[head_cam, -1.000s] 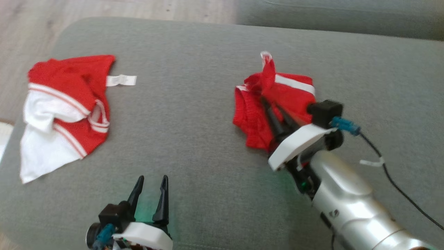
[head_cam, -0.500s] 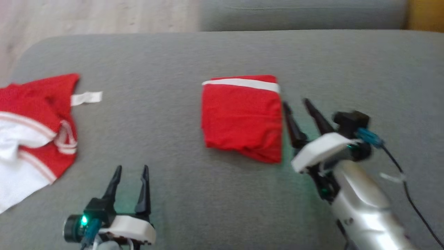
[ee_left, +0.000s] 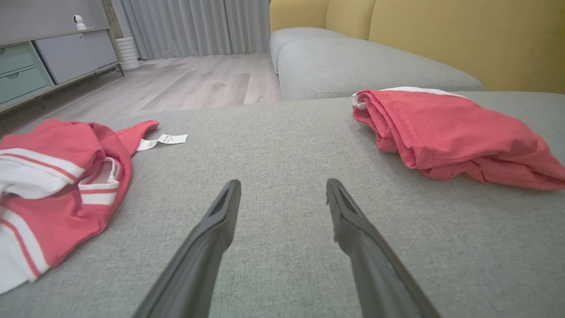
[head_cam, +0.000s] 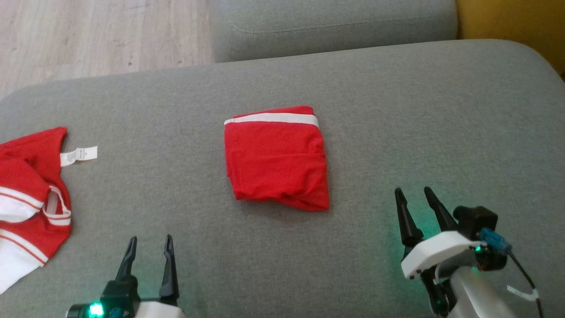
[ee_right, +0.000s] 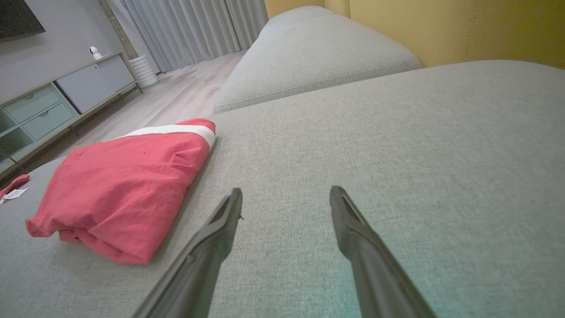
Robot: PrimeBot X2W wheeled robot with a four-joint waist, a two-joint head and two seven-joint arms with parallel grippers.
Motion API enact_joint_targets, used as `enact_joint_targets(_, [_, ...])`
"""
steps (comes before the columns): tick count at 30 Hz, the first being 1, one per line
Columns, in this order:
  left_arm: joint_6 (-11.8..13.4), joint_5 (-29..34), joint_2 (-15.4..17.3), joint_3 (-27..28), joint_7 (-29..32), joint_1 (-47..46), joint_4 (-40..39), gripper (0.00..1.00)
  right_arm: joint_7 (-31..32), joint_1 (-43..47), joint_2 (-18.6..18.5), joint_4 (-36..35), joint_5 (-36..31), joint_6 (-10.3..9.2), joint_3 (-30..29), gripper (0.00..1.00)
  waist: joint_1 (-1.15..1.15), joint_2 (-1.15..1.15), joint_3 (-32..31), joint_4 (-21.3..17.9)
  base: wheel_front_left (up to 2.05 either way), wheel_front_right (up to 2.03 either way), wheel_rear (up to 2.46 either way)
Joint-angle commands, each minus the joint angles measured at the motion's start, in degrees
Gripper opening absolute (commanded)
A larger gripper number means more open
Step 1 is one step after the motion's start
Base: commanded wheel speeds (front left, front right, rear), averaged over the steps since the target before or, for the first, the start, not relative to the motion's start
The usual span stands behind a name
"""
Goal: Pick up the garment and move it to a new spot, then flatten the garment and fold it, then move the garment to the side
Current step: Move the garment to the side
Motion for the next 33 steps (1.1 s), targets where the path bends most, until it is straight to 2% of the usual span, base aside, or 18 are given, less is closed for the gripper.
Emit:
enact_joint_targets(1, [0.20,0.39,0.46,1.51,-0.30,-1.83,-1.97,1.00,-0.78,-1.35,0.56,-2.04,-0.25,-0.04,1.07,1.00,0.01,0.00,0.14,0.28,0.00,0.00,0.00])
enact_joint_targets(6, [-0.27,0.31,0.41,0.01,-0.30,-3.04,-2.17,1.00,-0.78,-2.99,0.56,-1.69,1.61,-0.04,2.65,1.00,0.01,0.00,2.19,2.37,0.00,0.00,0.00])
enact_joint_targets(11, [-1.39,-0.64,0.39,-3.55,-0.30,-5.70,-1.79,1.00,-0.78,-9.83,0.56,1.47,3.47,-0.04,5.23,1.00,0.01,0.00,5.54,6.87,0.00,0.00,0.00])
enact_joint_targets(17, [-1.85,-1.37,0.38,-7.81,-0.30,-8.19,-0.88,1.00,-0.78,-18.05,0.56,9.25,4.00,-0.04,5.97,1.00,0.01,0.00,8.76,13.66,0.00,0.00,0.00])
enact_joint_targets(22, [-1.46,-2.22,0.37,-8.40,-0.30,-8.81,-0.52,1.00,-0.79,-21.81,0.56,20.10,2.05,-0.04,4.38,1.00,0.01,0.00,10.13,16.80,0.00,0.00,0.00])
enact_joint_targets(23, [-1.44,-2.28,0.37,-8.31,-0.30,-8.81,-0.53,1.00,-0.79,-22.24,0.56,21.78,1.87,-0.04,4.11,0.86,0.01,0.00,10.22,16.99,0.00,0.00,0.00])
enact_joint_targets(24, [-1.43,-2.32,0.37,-8.22,-0.30,-8.79,-0.59,1.00,-0.79,-22.64,0.56,22.55,1.78,-0.04,3.66,0.35,0.01,0.00,10.31,17.05,0.00,0.00,0.00])
enact_joint_targets(25, [-1.36,-2.37,0.37,-8.05,-0.30,-8.70,-0.69,1.00,-0.79,-22.83,0.56,22.74,1.36,-0.04,3.26,0.00,0.01,0.00,10.34,16.85,0.00,0.00,0.00])
enact_joint_targets(29, [-1.47,-2.27,0.37,-7.48,-0.30,-8.30,-1.22,1.00,-0.79,-22.09,0.56,19.50,0.29,-0.04,1.06,0.00,0.01,0.00,9.95,13.43,0.00,0.00,0.00])
enact_joint_targets(33, [-1.93,-1.67,0.37,-7.31,-0.30,-8.72,-1.99,1.00,-0.79,-19.95,0.57,14.96,1.08,-0.04,1.55,0.00,0.01,0.00,9.39,6.06,0.00,0.00,0.00])
